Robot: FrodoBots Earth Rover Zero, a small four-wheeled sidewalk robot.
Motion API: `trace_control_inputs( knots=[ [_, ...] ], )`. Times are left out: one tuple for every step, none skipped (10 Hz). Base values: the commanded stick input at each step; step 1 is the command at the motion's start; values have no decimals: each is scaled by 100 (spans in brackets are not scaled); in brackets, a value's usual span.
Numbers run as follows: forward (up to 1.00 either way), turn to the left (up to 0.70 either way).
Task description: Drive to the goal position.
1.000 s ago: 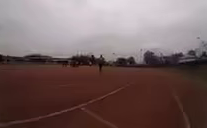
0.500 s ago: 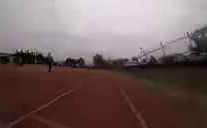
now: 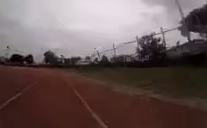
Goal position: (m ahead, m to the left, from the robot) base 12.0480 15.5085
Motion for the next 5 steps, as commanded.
trace_control_inputs(
  knots=[
    [0,-70],
    [0,0],
    [0,0],
    [0,0],
    [0,0]
  ],
)
